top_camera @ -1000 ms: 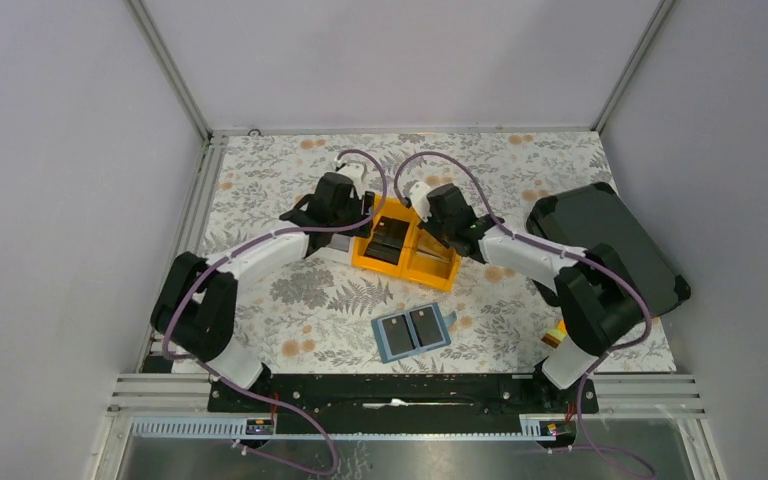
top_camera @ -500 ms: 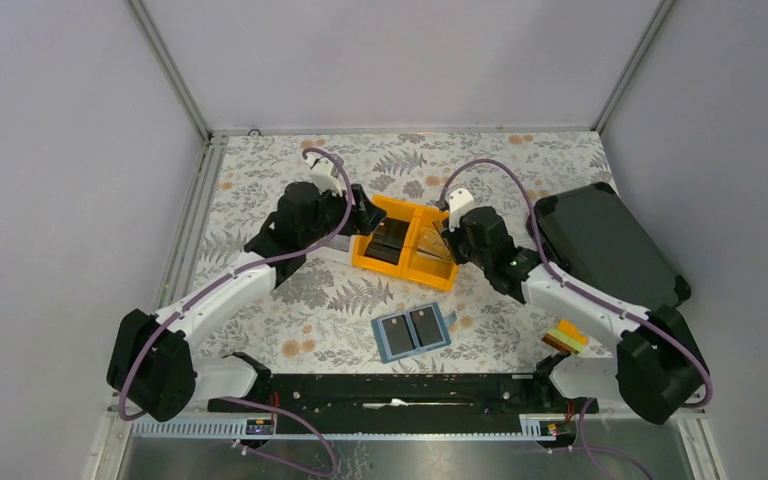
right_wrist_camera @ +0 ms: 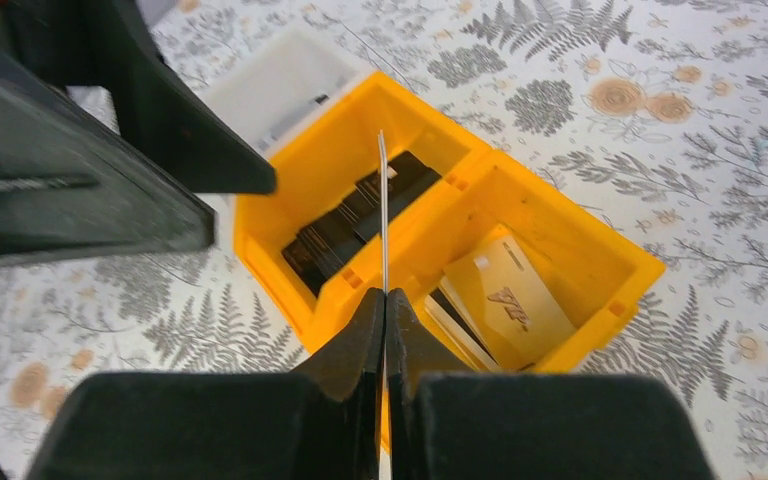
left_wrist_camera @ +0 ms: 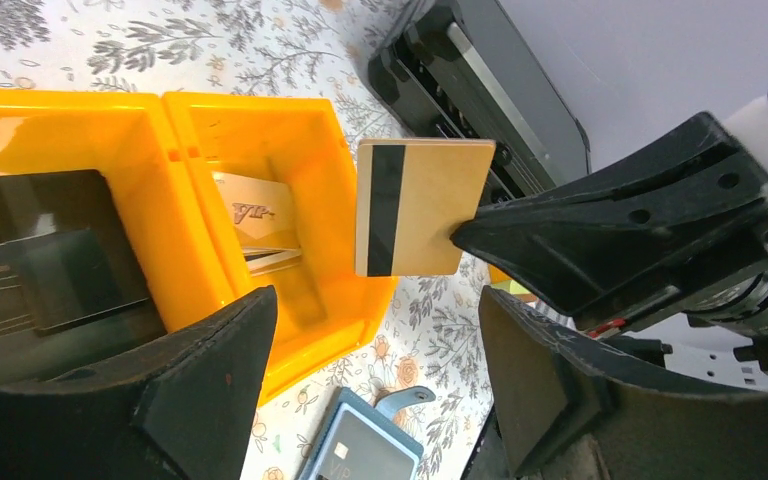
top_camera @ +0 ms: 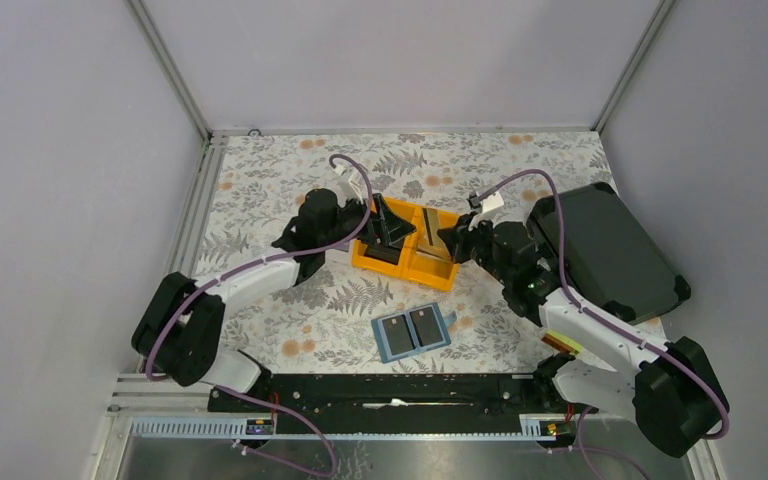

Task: Put the credit cards into the card holder
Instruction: Pick up the credit card from the storage box.

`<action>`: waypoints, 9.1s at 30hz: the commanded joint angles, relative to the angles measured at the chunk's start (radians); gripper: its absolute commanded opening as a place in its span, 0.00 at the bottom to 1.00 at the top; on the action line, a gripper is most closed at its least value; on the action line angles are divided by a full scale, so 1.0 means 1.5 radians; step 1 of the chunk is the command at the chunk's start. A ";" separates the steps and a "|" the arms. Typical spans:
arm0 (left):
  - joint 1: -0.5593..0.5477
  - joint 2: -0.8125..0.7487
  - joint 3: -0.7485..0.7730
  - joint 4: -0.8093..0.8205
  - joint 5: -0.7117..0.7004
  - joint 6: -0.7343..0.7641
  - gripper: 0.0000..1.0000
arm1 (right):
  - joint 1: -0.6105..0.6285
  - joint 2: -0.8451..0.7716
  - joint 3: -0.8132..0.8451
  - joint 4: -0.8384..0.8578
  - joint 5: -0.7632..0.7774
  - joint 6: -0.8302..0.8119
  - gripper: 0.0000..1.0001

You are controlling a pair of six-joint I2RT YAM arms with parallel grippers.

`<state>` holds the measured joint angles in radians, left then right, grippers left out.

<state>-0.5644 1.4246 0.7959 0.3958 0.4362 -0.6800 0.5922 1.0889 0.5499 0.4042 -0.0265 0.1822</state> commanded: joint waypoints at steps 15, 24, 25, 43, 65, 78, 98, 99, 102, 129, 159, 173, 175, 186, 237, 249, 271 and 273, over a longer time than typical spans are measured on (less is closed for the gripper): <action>0.000 0.026 0.034 0.200 0.186 -0.028 0.80 | -0.085 -0.081 0.009 0.127 -0.262 0.165 0.00; -0.002 -0.018 0.005 0.223 0.234 -0.055 0.69 | -0.110 -0.087 0.016 0.150 -0.368 0.236 0.00; -0.003 -0.023 0.002 0.230 0.238 -0.060 0.65 | -0.112 -0.084 0.018 0.154 -0.378 0.245 0.00; -0.025 -0.075 -0.071 0.283 0.193 -0.123 0.00 | -0.120 -0.036 0.042 0.119 -0.486 0.225 0.48; -0.027 -0.076 -0.082 0.255 0.096 -0.154 0.00 | -0.120 -0.010 0.045 0.040 -0.448 0.190 0.47; -0.027 -0.090 -0.075 0.197 0.071 -0.109 0.00 | -0.120 -0.016 0.059 0.025 -0.442 0.215 0.40; -0.033 -0.098 -0.074 0.164 0.038 -0.076 0.00 | -0.120 0.028 0.118 -0.056 -0.448 0.257 0.37; -0.034 -0.100 -0.072 0.160 0.035 -0.072 0.00 | -0.120 0.034 0.122 -0.060 -0.449 0.260 0.36; -0.035 -0.104 -0.072 0.149 0.028 -0.062 0.00 | -0.120 0.041 0.128 -0.073 -0.447 0.262 0.36; -0.037 -0.097 -0.064 0.138 0.019 -0.052 0.00 | -0.120 0.055 0.152 -0.120 -0.446 0.249 0.38; -0.047 -0.094 -0.065 0.094 -0.049 -0.012 0.00 | -0.120 0.050 0.195 -0.203 -0.486 0.267 0.34; -0.062 -0.089 -0.053 0.060 -0.082 0.009 0.00 | -0.120 0.052 0.183 -0.157 -0.511 0.294 0.25; -0.062 -0.086 -0.056 0.071 -0.068 0.002 0.00 | -0.120 0.048 0.172 -0.134 -0.520 0.296 0.22; -0.060 -0.092 -0.098 0.172 0.057 -0.071 0.00 | -0.120 0.045 0.115 0.040 -0.569 0.345 0.18; -0.038 0.083 -0.030 0.213 0.081 -0.093 0.06 | -0.136 0.043 0.044 0.056 -0.410 0.244 0.00; -0.030 0.225 0.086 0.152 0.051 0.012 0.25 | -0.136 0.080 -0.017 0.138 -0.259 0.163 0.00; -0.020 0.249 0.154 0.052 -0.003 0.073 0.71 | -0.136 0.119 -0.032 0.102 -0.156 0.106 0.00; -0.021 0.237 0.153 0.053 -0.019 0.062 0.72 | -0.136 0.117 -0.031 0.094 -0.158 0.099 0.00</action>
<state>-0.5972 1.8370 1.0100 0.5026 0.4648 -0.5732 0.3798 1.2846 0.4931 0.5510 -0.2905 0.3779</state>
